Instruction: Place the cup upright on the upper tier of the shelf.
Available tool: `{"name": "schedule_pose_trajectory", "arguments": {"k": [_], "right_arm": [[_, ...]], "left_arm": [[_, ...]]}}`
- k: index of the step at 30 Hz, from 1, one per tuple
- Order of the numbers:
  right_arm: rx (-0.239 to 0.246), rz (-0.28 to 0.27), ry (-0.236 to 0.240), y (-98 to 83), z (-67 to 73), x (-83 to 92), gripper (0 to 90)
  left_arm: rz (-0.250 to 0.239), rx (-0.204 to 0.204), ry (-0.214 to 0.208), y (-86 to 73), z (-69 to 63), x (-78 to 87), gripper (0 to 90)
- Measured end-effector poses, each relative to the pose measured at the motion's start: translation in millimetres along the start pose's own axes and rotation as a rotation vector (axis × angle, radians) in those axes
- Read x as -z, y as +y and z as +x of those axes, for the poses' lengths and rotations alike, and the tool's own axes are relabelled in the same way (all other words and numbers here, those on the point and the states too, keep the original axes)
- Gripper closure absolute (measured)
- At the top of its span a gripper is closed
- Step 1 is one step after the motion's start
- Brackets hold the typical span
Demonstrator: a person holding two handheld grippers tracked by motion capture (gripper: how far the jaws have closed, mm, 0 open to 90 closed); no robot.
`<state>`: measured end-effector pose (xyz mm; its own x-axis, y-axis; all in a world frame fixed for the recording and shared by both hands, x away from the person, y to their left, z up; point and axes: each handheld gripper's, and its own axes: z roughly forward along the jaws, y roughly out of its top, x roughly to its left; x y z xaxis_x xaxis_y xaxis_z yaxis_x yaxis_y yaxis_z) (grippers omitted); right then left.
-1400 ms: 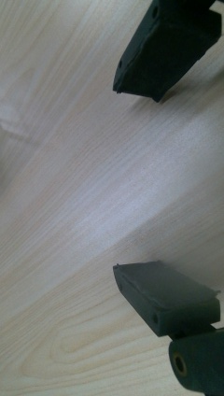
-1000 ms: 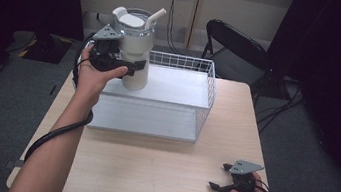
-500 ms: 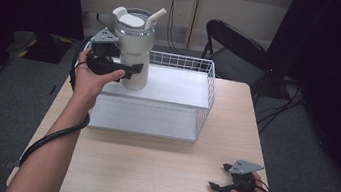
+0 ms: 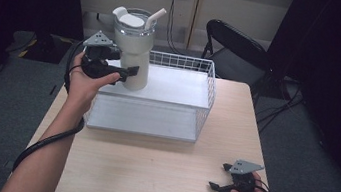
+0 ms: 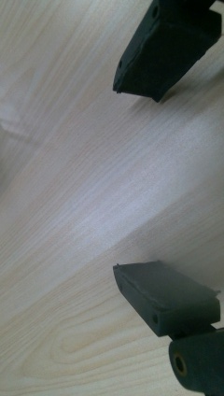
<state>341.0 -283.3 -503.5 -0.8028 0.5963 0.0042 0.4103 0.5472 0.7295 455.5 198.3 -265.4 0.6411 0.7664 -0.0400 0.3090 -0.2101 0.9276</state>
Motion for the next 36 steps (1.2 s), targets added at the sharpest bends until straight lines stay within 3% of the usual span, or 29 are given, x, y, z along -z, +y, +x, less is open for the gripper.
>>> {"name": "schedule_pose_trajectory", "arguments": {"k": [8, 17, 30, 36], "right_arm": [[0.001, -0.001, 0.000, -0.1, -0.1, -0.1, 10.2], [-0.001, 0.000, -0.002, -0.6, 0.7, 0.5, 10.2], [-0.004, 0.002, -0.006, -1.0, 1.2, 0.9, 10.2], [-0.004, 0.002, -0.007, -1.0, 1.2, 0.9, 10.2]], "left_arm": [[-0.008, -0.009, -0.011, -9.4, -3.3, 10.6, 15.6], [0.027, -0.055, -0.038, -28.0, -15.1, 23.3, 15.6], [0.036, -0.039, -0.109, -60.3, -29.3, 22.7, 15.8], [0.039, -0.059, -0.128, -74.1, -37.3, 21.9, 15.8]]}}
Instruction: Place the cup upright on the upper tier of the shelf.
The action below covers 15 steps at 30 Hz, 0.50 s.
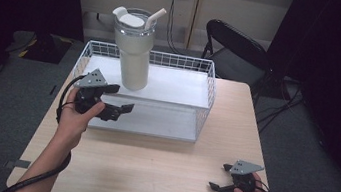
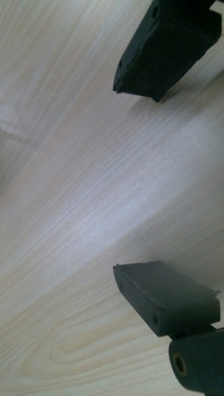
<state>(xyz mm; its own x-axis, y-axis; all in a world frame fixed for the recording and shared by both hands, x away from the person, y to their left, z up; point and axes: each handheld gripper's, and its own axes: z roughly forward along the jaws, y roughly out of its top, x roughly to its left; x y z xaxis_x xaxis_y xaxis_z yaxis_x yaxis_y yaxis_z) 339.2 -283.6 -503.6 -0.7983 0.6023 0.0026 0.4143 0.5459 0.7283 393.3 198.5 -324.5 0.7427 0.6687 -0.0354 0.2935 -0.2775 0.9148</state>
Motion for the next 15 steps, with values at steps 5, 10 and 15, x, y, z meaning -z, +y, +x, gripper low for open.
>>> {"name": "schedule_pose_trajectory", "arguments": {"k": [5, 10, 15], "right_arm": [[0.000, 0.000, 0.000, 0.0, 0.0, 0.0, 10.2], [-0.001, 0.000, -0.001, 0.0, 0.1, 0.0, 10.2], [-0.002, -0.001, -0.001, -0.1, 0.2, 0.0, 10.2]], "left_arm": [[0.004, 0.004, -0.022, -12.4, -5.0, -2.9, 15.8], [0.008, 0.009, -0.037, -24.9, -8.1, -5.5, 15.8], [0.022, 0.017, -0.047, -39.2, -9.4, -9.3, 15.8]]}}
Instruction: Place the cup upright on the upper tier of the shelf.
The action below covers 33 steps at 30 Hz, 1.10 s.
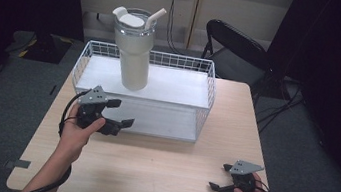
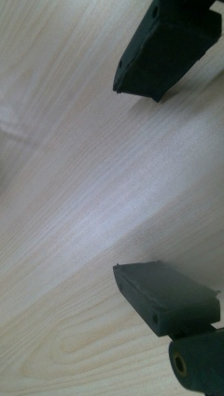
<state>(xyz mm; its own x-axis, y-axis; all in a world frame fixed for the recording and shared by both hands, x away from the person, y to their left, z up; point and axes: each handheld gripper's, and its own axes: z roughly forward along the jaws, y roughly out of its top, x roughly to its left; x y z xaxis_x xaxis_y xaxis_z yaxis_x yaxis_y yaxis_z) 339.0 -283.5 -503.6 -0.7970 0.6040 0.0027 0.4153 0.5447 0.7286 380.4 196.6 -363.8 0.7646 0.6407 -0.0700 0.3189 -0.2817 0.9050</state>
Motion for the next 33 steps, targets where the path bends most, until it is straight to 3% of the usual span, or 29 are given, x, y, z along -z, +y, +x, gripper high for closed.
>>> {"name": "schedule_pose_trajectory", "arguments": {"k": [6, 10, 33], "right_arm": [[0.000, 0.000, 0.000, 0.0, 0.0, 0.0, 10.2], [0.000, 0.000, 0.000, 0.0, 0.0, 0.0, 10.2], [-0.001, 0.000, -0.001, -0.1, 0.1, 0.0, 10.2]], "left_arm": [[0.017, 0.029, -0.025, -22.6, -0.9, -9.7, 15.9], [0.027, 0.026, -0.027, -32.4, -2.0, -14.1, 15.9], [0.080, 0.070, -0.055, -72.9, -5.5, -26.9, 15.8]]}}
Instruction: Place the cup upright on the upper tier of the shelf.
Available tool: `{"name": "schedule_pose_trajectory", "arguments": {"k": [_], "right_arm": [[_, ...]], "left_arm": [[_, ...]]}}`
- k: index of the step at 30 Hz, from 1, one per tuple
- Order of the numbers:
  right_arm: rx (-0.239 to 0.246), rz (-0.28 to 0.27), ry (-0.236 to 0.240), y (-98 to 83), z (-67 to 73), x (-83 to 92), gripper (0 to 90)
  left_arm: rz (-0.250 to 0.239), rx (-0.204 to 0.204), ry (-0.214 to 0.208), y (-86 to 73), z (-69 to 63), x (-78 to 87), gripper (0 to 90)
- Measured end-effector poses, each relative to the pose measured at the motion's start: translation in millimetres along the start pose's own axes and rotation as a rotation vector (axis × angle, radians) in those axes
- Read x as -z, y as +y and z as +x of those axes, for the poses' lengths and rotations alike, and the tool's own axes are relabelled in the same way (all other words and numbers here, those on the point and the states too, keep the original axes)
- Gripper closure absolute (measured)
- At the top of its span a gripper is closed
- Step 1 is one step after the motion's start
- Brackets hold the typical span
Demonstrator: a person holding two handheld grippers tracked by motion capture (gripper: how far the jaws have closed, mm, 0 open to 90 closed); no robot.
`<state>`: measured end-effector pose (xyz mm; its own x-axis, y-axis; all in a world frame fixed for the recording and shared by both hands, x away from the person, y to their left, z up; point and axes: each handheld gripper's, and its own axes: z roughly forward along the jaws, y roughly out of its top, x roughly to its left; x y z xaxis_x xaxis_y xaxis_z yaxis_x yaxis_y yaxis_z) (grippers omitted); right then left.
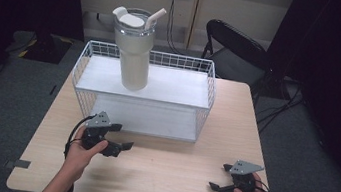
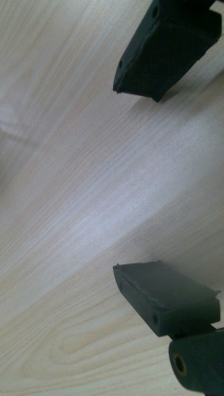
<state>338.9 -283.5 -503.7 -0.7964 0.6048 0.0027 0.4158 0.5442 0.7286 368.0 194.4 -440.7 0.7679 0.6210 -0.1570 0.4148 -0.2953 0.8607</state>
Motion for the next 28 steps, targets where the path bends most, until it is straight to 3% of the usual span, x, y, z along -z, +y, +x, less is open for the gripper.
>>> {"name": "schedule_pose_trajectory", "arguments": {"k": [16, 25, 28], "right_arm": [[0.000, 0.000, 0.000, 0.0, 0.0, 0.0, 10.2], [0.000, 0.000, 0.000, 0.0, 0.0, 0.0, 10.2], [0.000, 0.000, 0.000, 0.0, 0.0, 0.0, 10.2]], "left_arm": [[0.052, 0.003, -0.012, -23.8, -2.8, -13.1, 15.8], [0.138, -0.048, -0.008, -35.5, -10.1, -24.1, 15.9], [0.180, -0.045, -0.001, -36.3, -13.0, -25.4, 15.9]]}}
